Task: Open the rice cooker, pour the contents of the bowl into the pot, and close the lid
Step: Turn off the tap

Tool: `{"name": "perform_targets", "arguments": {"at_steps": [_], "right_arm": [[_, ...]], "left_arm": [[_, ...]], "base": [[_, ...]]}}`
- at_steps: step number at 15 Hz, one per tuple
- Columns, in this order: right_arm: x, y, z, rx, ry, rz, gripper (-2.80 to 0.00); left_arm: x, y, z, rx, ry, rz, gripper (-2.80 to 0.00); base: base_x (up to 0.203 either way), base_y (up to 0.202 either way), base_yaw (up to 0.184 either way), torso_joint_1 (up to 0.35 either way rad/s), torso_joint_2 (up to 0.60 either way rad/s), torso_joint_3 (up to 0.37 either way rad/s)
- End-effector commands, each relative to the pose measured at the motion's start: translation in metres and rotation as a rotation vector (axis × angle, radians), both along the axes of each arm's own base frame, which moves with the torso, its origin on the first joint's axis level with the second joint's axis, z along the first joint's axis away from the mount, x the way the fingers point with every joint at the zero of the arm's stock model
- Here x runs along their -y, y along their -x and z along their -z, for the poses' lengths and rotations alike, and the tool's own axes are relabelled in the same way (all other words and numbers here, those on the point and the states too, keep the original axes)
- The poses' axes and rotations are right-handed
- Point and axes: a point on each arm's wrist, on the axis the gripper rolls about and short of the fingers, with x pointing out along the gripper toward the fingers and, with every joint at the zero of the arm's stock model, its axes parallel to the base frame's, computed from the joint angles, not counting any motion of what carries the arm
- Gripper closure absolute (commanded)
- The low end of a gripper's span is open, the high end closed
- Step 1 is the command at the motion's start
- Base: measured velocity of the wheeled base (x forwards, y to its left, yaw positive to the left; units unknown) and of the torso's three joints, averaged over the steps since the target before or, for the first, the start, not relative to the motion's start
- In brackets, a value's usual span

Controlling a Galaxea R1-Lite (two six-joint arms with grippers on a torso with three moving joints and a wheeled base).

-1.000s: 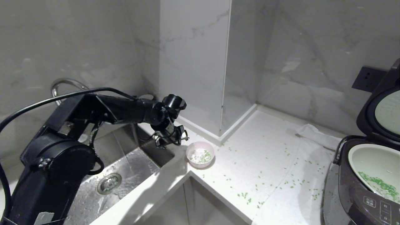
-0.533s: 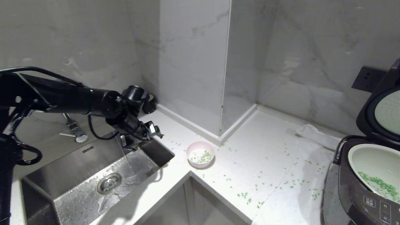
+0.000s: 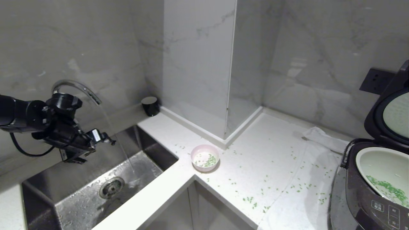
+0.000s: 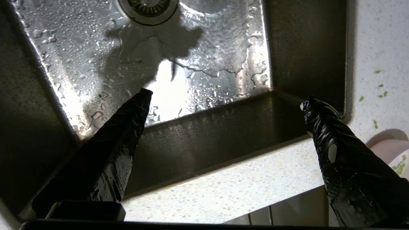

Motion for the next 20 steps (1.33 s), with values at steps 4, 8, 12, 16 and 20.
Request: {"name": "perform_targets", "arguments": {"at_steps": [4, 8, 12, 16, 20], "right_arm": [[0.000, 0.000, 0.000, -0.001, 0.000, 0.000, 0.00], [0.000, 0.000, 0.000, -0.001, 0.000, 0.000, 0.00], [0.000, 0.000, 0.000, 0.000, 0.000, 0.000, 0.00], [0.000, 0.000, 0.000, -0.001, 0.000, 0.000, 0.00], [0.000, 0.000, 0.000, 0.000, 0.000, 0.000, 0.00]], "left_arm": [[-0.064, 0.002, 0.014, -0.015, 0.004, -0.099, -2.80], [-0.105, -0.020, 0.030, 0.022, -0.009, -0.183, -2.80], [-0.128, -0.033, 0.039, 0.043, -0.011, -0.223, 0.00], [-0.138, -0.055, 0.041, 0.091, -0.014, -0.239, 0.00], [-0.143, -0.071, 0.045, 0.127, -0.021, -0.240, 0.00]], "base": [[0.000, 0.000, 0.000, 0.000, 0.00, 0.000], [0.000, 0.000, 0.000, 0.000, 0.00, 0.000], [0.000, 0.000, 0.000, 0.000, 0.00, 0.000], [0.000, 0.000, 0.000, 0.000, 0.00, 0.000], [0.000, 0.000, 0.000, 0.000, 0.00, 0.000]]}}
